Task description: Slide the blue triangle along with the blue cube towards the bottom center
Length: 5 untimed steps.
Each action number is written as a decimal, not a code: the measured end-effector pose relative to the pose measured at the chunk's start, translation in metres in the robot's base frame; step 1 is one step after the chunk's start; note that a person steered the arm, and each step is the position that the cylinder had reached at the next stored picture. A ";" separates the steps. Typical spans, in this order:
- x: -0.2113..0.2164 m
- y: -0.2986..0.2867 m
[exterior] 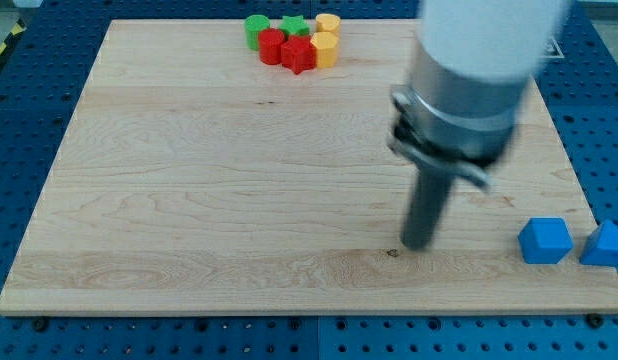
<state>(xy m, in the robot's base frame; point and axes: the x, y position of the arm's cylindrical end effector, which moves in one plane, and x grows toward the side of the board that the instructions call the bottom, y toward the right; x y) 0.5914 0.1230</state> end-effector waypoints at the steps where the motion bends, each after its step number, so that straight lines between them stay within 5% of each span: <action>1: 0.026 0.033; 2: 0.026 0.176; 3: 0.016 0.221; 4: -0.017 0.182; 5: -0.038 0.078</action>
